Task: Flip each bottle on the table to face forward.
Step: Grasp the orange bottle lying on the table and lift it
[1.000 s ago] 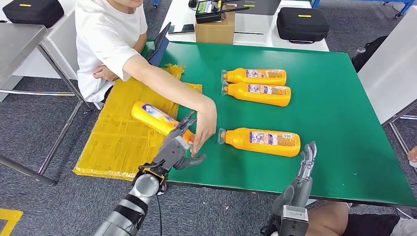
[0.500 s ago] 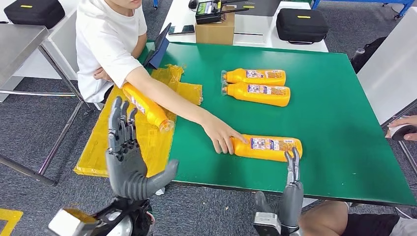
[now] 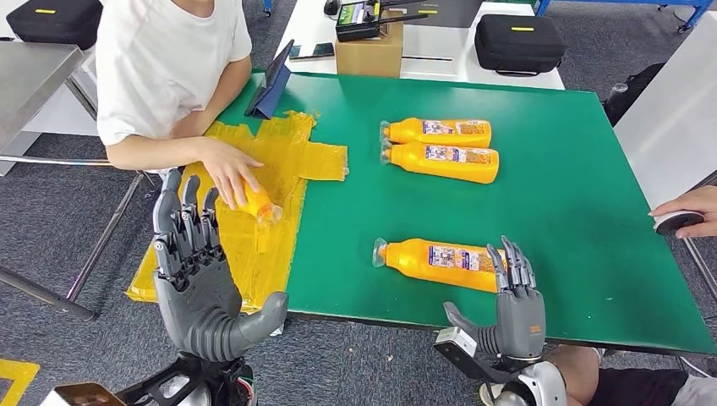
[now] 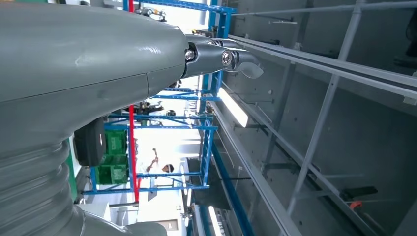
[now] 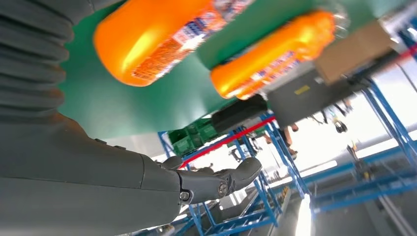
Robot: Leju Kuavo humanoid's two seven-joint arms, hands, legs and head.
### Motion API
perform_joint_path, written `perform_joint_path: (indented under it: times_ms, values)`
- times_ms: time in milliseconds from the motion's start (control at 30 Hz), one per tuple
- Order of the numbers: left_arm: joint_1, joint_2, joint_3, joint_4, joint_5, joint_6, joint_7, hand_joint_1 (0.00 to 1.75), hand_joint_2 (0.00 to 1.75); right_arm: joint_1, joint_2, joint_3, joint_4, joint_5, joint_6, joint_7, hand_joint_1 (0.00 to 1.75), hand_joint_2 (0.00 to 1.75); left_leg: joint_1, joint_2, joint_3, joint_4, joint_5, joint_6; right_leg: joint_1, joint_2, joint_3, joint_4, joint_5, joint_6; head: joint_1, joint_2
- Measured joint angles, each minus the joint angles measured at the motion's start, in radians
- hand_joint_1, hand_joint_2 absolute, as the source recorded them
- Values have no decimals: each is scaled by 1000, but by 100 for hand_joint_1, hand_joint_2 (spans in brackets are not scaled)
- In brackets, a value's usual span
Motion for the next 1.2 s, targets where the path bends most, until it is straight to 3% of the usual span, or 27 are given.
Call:
perform_joint_path:
  times_ms: [400,633,1200]
  values:
    - [-17,-1,10,29,5,-34,3,0,175,-121,-79,-17,114,100,128,111,0,175,0,0,0,0,0,0,0,0,0,0,0,0,0,0]
    - [-28,-10,15,86,5,-27,97,0,175,-189,-113,-17,241,104,199,155,0,175,0,0,0,0,0,0,0,0,0,0,0,0,0,0]
    - [-57,-26,24,193,-3,-12,132,0,175,-335,-107,20,523,137,218,155,0,175,0,2,5,0,0,0,0,0,4,0,1,0,0,0]
